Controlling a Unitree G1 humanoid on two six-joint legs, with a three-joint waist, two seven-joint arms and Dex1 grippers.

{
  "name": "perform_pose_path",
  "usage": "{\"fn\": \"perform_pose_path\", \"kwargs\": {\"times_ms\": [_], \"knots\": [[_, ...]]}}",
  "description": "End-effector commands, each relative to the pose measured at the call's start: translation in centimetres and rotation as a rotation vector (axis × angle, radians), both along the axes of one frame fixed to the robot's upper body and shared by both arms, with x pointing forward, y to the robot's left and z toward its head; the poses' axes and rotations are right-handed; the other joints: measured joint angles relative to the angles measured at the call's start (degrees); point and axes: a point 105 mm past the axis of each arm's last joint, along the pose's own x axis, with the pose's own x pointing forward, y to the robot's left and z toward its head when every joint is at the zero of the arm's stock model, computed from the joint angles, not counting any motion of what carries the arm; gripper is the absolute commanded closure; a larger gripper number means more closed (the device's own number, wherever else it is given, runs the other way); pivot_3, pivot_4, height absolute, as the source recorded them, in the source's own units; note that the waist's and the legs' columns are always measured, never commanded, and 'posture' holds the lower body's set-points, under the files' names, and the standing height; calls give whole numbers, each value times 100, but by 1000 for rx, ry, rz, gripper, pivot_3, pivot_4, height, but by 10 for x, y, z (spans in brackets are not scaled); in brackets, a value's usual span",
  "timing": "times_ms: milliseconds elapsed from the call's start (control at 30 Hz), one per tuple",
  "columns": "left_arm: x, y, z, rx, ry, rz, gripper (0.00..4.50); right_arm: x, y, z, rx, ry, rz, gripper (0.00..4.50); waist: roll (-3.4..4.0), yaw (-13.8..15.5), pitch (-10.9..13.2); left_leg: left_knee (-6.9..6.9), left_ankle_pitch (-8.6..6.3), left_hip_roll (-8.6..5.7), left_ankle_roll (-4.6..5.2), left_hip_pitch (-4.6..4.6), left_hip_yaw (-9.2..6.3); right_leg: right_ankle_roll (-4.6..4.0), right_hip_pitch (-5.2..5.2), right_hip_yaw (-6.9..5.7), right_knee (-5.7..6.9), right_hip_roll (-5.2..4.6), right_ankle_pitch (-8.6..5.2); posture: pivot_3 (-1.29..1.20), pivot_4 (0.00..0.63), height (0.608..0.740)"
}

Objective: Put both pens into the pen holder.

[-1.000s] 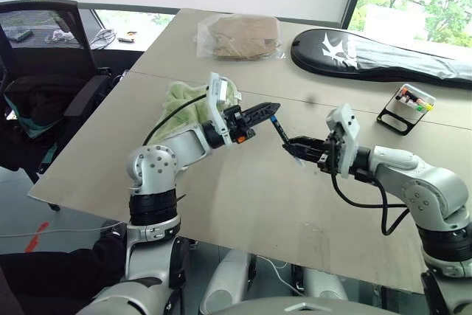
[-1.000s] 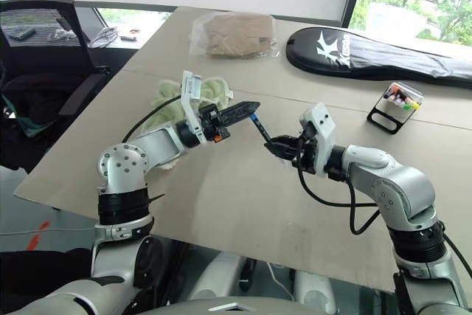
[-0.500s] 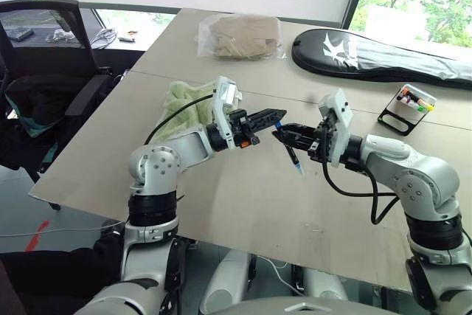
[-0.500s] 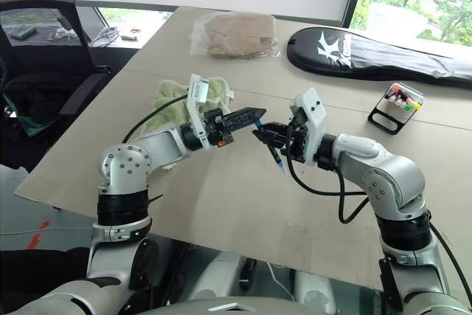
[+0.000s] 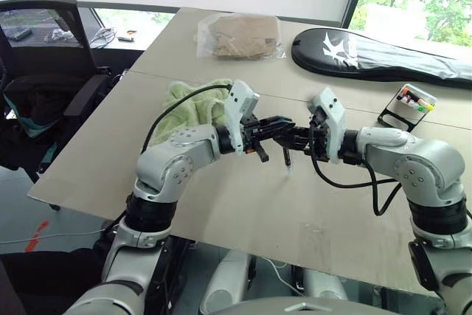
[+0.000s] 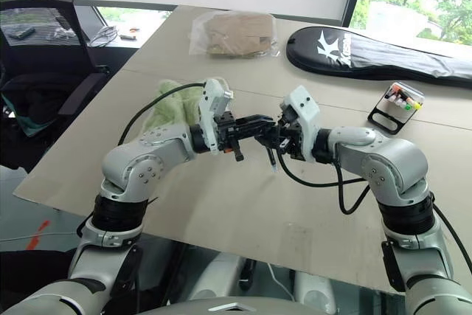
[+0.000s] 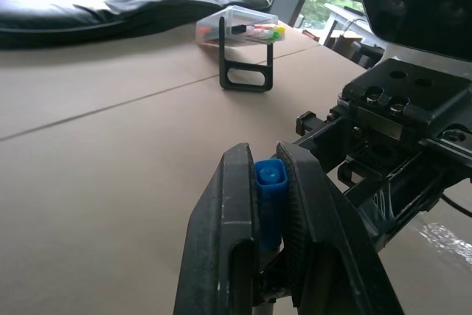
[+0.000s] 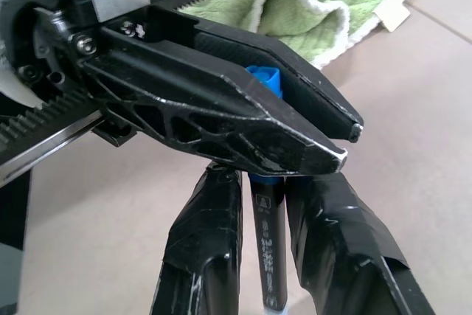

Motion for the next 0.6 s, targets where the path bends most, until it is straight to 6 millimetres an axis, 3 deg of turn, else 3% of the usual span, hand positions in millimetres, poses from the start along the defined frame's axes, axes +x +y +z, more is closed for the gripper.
{"fn": "perform_pose_path", "kwargs": {"times_ms": [33,233,267,333,533,567,600], "knots": [[-5,-5,18,2,-109,-27,4500,0,1,11,2,-44,0,3466,0,-1,0,0,0,0,0,-1,0,0,0,0,0,0,0,0,150,740],[-5,-7,18,22,-139,-41,4500,1,2,14,12,-51,-10,3466,0,-3,0,-1,0,0,1,-6,0,2,-2,-2,-8,2,1,0,150,740],[-5,-7,19,22,-141,-43,4500,2,2,14,14,-51,-11,3997,0,-3,0,-1,0,0,0,-5,0,2,-2,-2,-8,2,1,0,150,740],[-6,-8,19,23,-147,-51,4500,3,3,14,22,-51,-16,4476,0,-3,0,0,0,0,1,-5,-1,2,-2,-2,-8,2,1,0,150,740],[-8,-7,35,-68,-125,-72,4500,0,2,16,30,-67,-12,4482,0,-3,0,0,1,0,1,-5,-1,2,-1,-3,-8,4,1,0,150,740],[-8,-6,42,-110,-113,-78,3526,1,0,17,25,-83,-22,4482,0,-3,1,0,1,0,1,-5,-1,2,-2,-3,-8,4,1,0,150,740],[-8,-5,47,-134,-109,-81,3215,3,-3,18,17,-104,-35,4483,0,2,1,0,1,0,1,-6,-2,3,-2,-4,-8,4,2,0,150,740]]}}
